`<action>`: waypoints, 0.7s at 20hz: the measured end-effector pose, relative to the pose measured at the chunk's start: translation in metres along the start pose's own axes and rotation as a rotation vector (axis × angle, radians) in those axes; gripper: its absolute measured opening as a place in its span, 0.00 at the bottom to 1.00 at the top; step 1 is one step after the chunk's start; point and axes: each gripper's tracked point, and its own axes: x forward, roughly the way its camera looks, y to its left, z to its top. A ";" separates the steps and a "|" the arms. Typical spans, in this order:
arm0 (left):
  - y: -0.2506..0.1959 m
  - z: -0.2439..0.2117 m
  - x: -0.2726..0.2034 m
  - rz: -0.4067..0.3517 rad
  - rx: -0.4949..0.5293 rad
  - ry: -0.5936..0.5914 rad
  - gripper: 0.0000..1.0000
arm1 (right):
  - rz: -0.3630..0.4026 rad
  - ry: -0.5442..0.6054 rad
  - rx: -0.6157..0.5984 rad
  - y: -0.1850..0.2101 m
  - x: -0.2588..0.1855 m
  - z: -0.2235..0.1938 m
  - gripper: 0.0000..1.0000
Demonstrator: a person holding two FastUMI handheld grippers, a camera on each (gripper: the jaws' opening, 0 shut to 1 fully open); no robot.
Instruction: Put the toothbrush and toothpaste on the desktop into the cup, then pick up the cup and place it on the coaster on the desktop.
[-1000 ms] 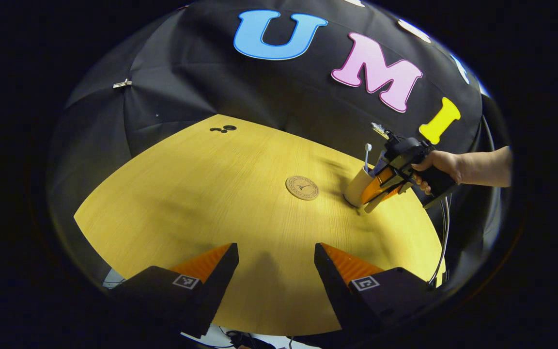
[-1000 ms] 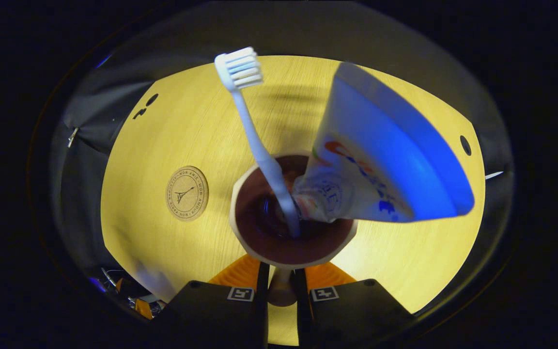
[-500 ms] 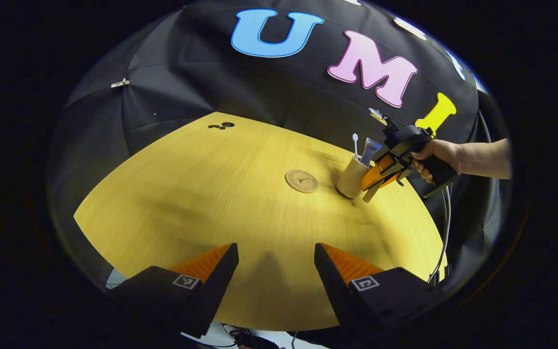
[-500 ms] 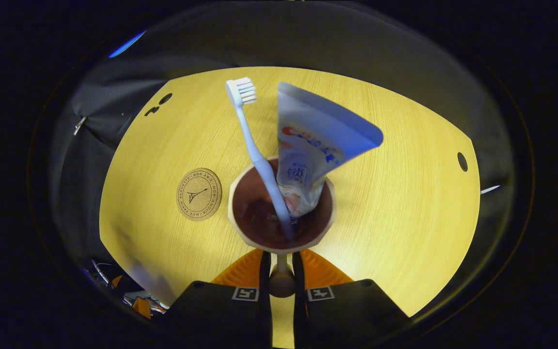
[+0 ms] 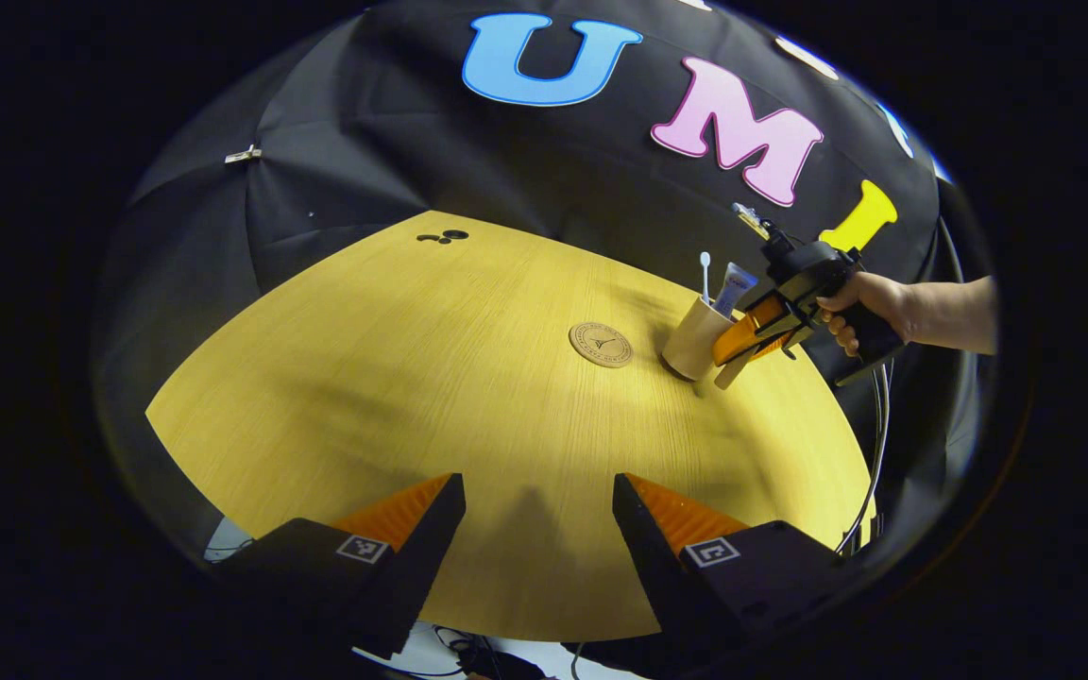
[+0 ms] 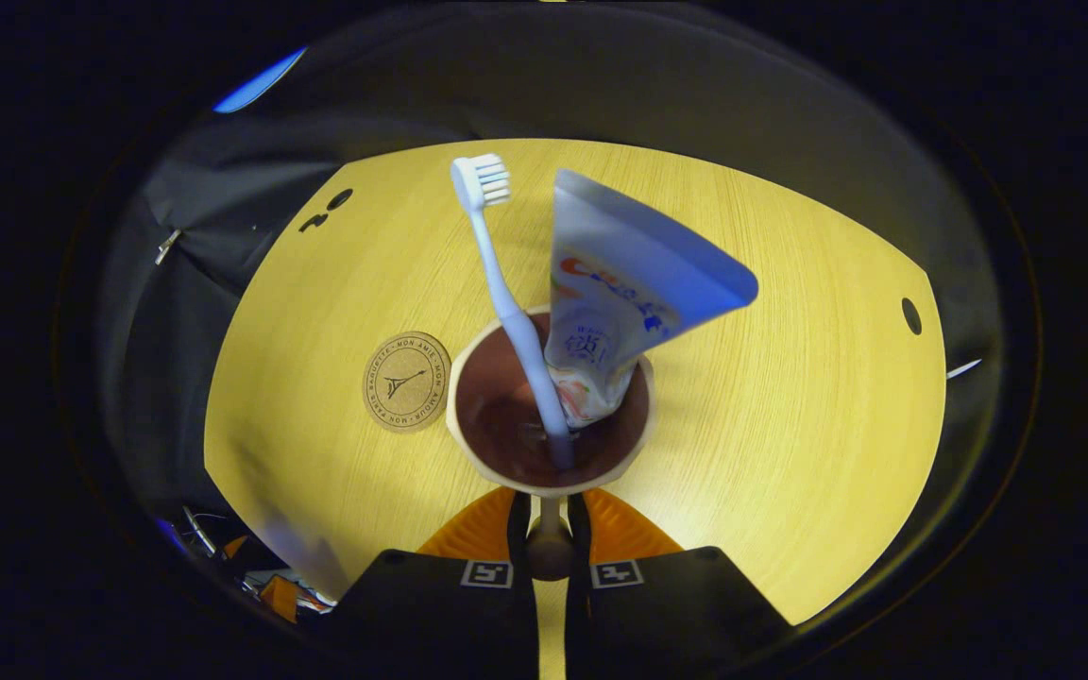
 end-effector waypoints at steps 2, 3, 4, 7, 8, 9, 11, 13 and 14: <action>-0.001 -0.001 0.002 -0.002 0.004 0.005 0.98 | -0.001 -0.035 -0.005 0.002 -0.006 0.006 0.15; -0.002 -0.001 0.003 -0.004 0.010 0.007 0.98 | 0.009 -0.044 0.008 0.005 -0.010 0.009 0.15; -0.004 -0.003 0.003 -0.007 0.014 0.007 0.98 | 0.016 -0.048 0.014 0.008 -0.013 0.013 0.15; -0.009 -0.002 0.001 -0.025 0.021 0.000 0.98 | 0.015 -0.076 -0.041 0.019 -0.022 0.027 0.14; -0.009 -0.003 0.000 -0.027 0.024 -0.001 0.98 | 0.024 -0.081 -0.048 0.028 -0.022 0.030 0.14; -0.009 -0.003 -0.001 -0.028 0.026 -0.001 0.98 | 0.031 -0.080 -0.054 0.037 -0.021 0.032 0.14; -0.008 -0.005 -0.002 -0.026 0.027 0.002 0.98 | 0.044 -0.081 -0.086 0.056 -0.018 0.036 0.14; -0.005 -0.006 -0.005 -0.024 0.022 0.001 0.98 | 0.057 -0.079 -0.125 0.077 -0.014 0.039 0.14; -0.002 -0.007 -0.008 -0.021 0.018 0.001 0.98 | 0.059 -0.078 -0.144 0.085 -0.013 0.040 0.14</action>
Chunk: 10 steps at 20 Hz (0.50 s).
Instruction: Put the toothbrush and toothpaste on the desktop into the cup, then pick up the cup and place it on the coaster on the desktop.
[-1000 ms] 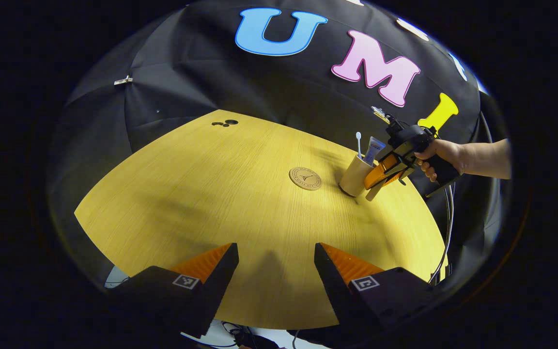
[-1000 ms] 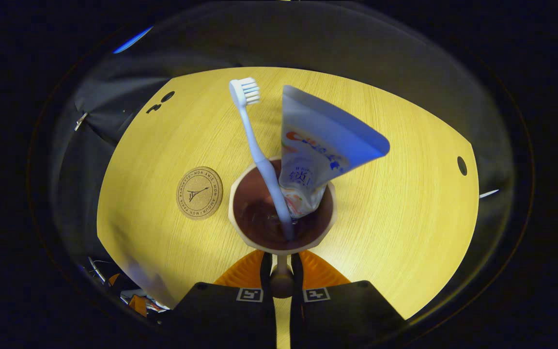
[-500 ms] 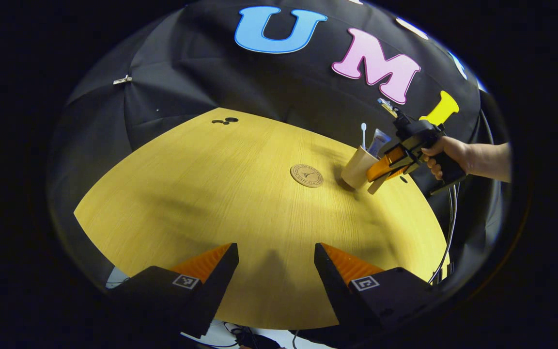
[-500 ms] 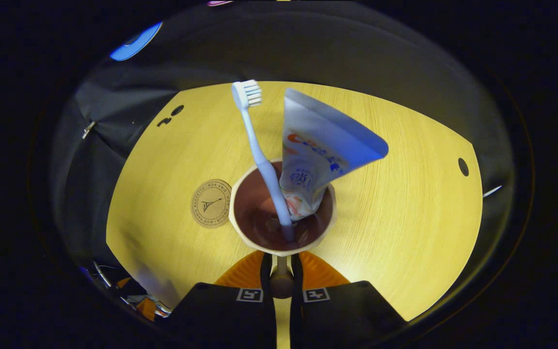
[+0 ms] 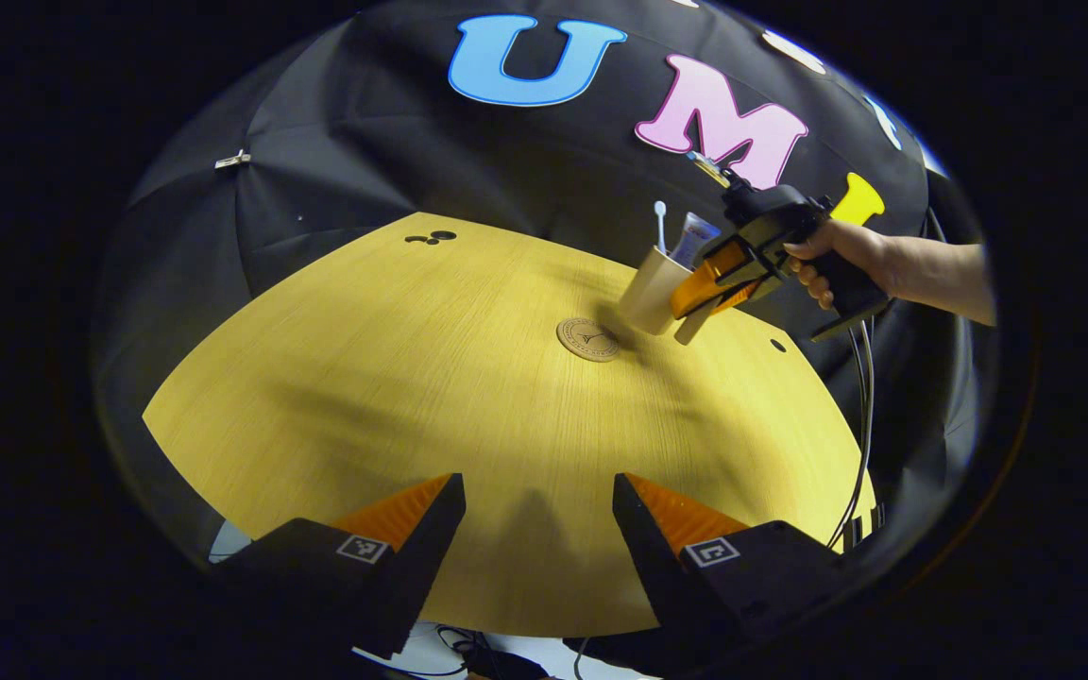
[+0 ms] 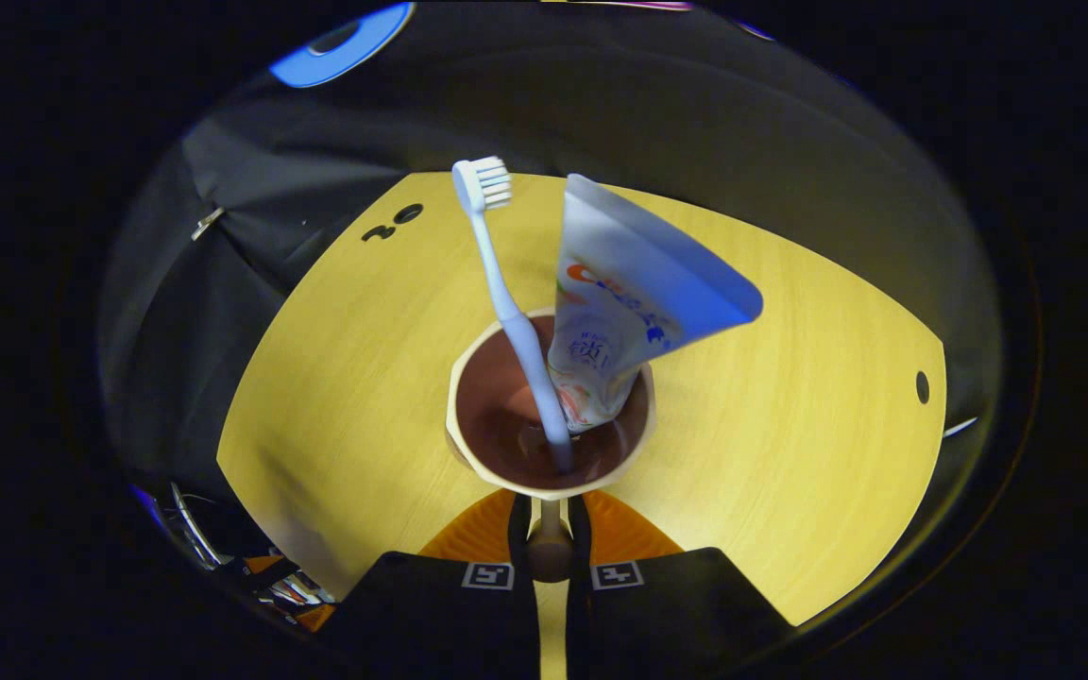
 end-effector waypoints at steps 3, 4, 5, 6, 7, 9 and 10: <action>0.004 -0.002 -0.009 0.010 -0.014 -0.005 0.98 | 0.011 0.016 -0.035 0.024 0.016 0.003 0.14; 0.008 -0.002 -0.012 0.014 -0.020 -0.008 0.98 | 0.007 0.020 -0.053 0.031 0.022 0.003 0.14; 0.014 -0.001 -0.010 0.020 -0.025 -0.009 0.98 | 0.002 0.022 -0.070 0.034 0.025 0.002 0.14; 0.016 0.000 -0.010 0.026 -0.032 -0.012 0.98 | 0.002 0.028 -0.078 0.037 0.027 0.000 0.14; 0.019 0.001 -0.012 0.031 -0.039 -0.015 0.98 | 0.002 0.038 -0.081 0.042 0.028 -0.002 0.14; 0.025 0.000 -0.015 0.040 -0.053 -0.017 0.98 | -0.011 0.046 -0.102 0.046 0.037 -0.003 0.14; 0.027 0.001 -0.016 0.043 -0.059 -0.018 0.98 | -0.030 0.042 -0.116 0.047 0.041 -0.004 0.14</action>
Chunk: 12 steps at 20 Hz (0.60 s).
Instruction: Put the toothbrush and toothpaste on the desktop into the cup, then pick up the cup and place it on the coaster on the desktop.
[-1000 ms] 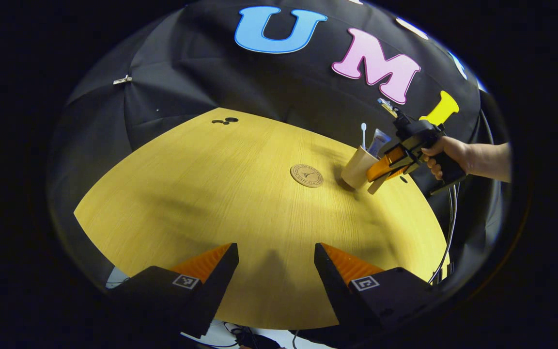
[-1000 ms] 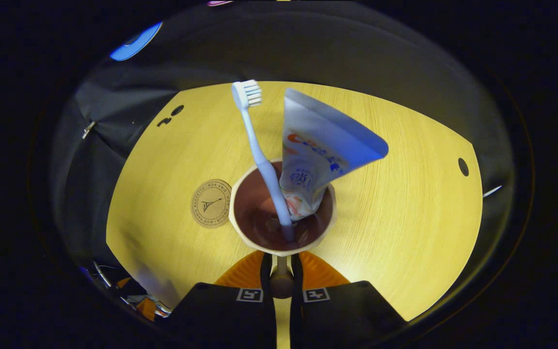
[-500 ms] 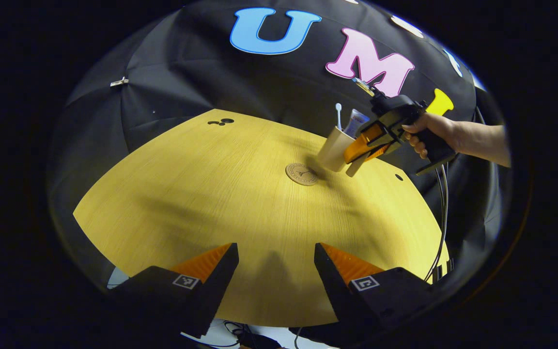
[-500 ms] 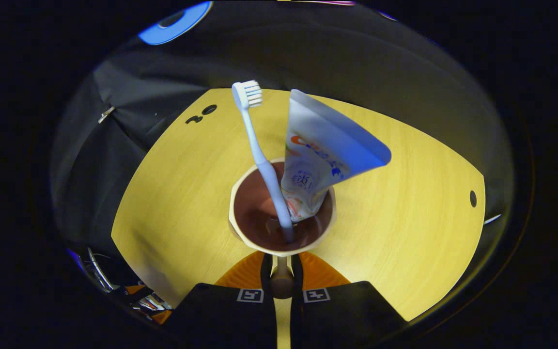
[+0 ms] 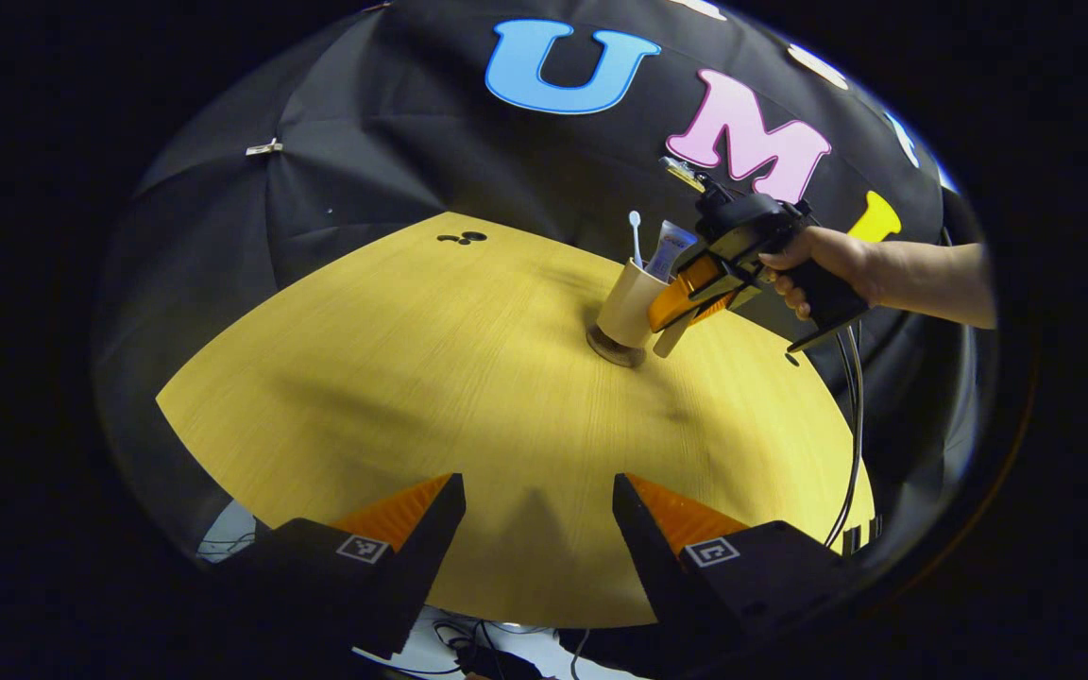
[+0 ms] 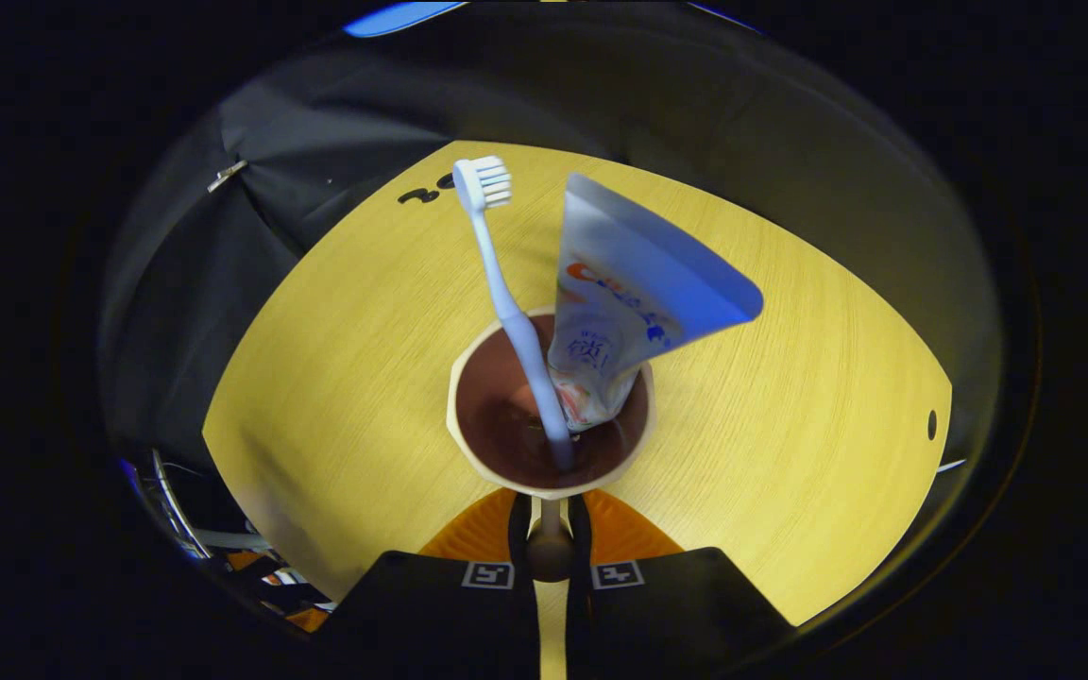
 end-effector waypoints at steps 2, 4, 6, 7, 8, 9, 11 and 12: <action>0.004 0.001 -0.004 0.006 -0.006 -0.003 0.98 | -0.021 0.005 0.001 0.000 0.000 -0.002 0.14; 0.007 0.000 -0.008 0.010 -0.007 -0.005 0.98 | -0.026 0.031 0.026 0.004 0.003 -0.006 0.14; 0.011 -0.003 -0.010 0.018 -0.006 0.001 0.98 | -0.039 0.025 0.017 0.002 0.009 -0.005 0.15; 0.013 -0.004 -0.010 0.022 -0.006 0.004 0.98 | -0.049 0.031 0.001 0.001 0.013 -0.011 0.15; 0.014 -0.005 -0.011 0.023 -0.008 0.007 0.98 | -0.052 0.031 -0.007 0.002 0.012 -0.012 0.18; 0.014 -0.006 -0.013 0.024 -0.010 0.009 0.98 | -0.049 0.035 -0.006 0.004 0.011 -0.013 0.21; 0.014 -0.006 -0.018 0.025 -0.007 0.008 0.98 | -0.039 0.024 0.014 0.006 0.009 -0.010 0.28; 0.013 -0.006 -0.019 0.025 -0.004 0.008 0.98 | -0.037 0.012 0.017 0.007 0.001 -0.009 0.36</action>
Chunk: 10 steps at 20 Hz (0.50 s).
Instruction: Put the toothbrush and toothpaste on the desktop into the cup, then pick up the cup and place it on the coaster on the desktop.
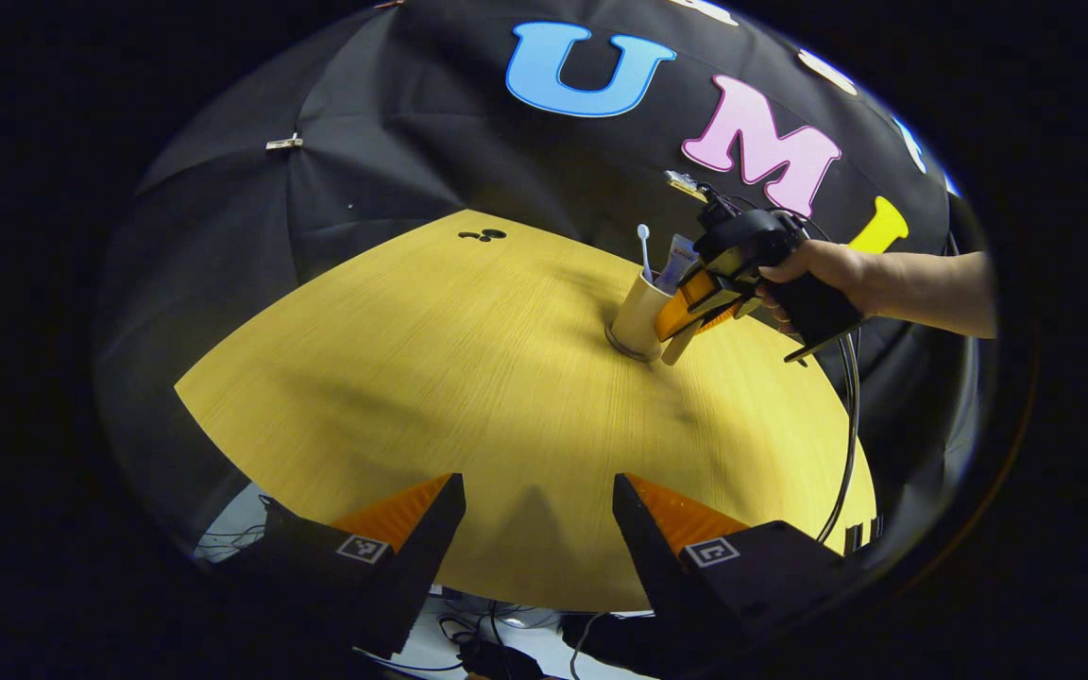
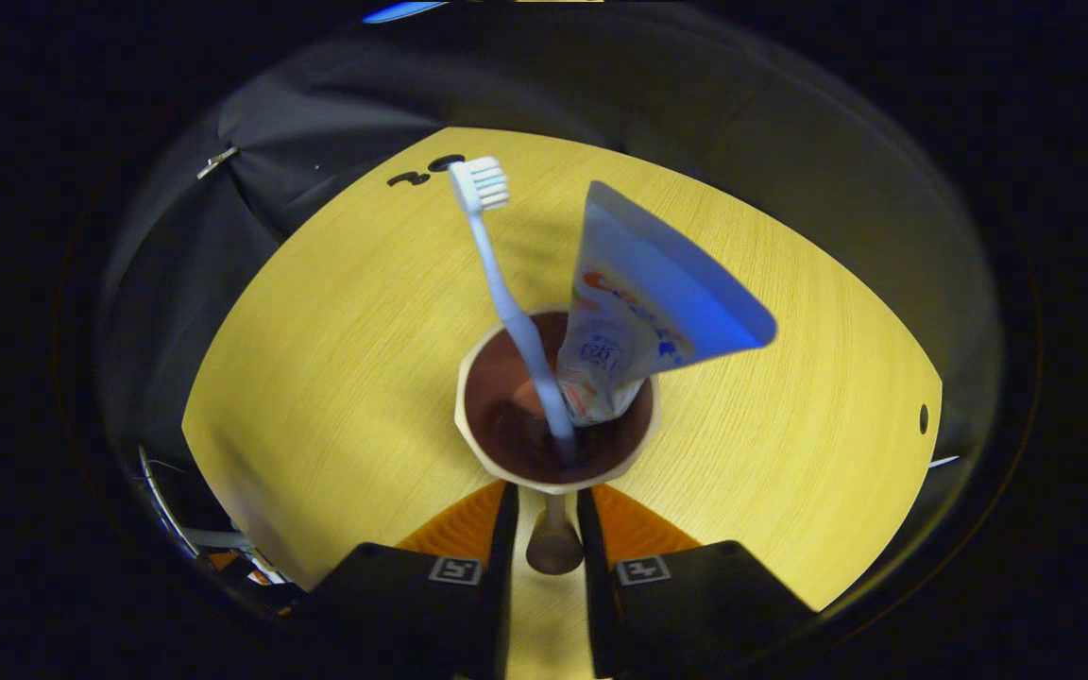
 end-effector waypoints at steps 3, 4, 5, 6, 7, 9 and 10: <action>-0.006 0.005 -0.007 -0.009 0.006 -0.010 0.98 | 0.012 -0.040 0.019 0.000 -0.022 0.001 0.72; -0.009 0.007 -0.010 -0.014 0.010 -0.015 0.98 | 0.018 -0.058 0.039 0.000 -0.030 0.001 0.78; -0.012 0.010 -0.014 -0.021 0.016 -0.019 0.98 | 0.027 -0.082 0.062 -0.001 -0.043 0.002 0.82; -0.016 0.013 -0.016 -0.028 0.025 -0.025 0.98 | 0.030 -0.108 0.086 -0.003 -0.055 0.002 0.99; -0.020 0.018 -0.020 -0.037 0.034 -0.032 0.98 | 0.037 -0.138 0.109 -0.004 -0.070 0.003 0.97; -0.030 0.026 -0.026 -0.059 0.055 -0.046 0.98 | 0.041 -0.211 0.139 -0.007 -0.104 0.004 0.99; -0.035 0.032 -0.031 -0.069 0.065 -0.055 0.98 | 0.036 -0.251 0.148 -0.011 -0.124 0.002 0.99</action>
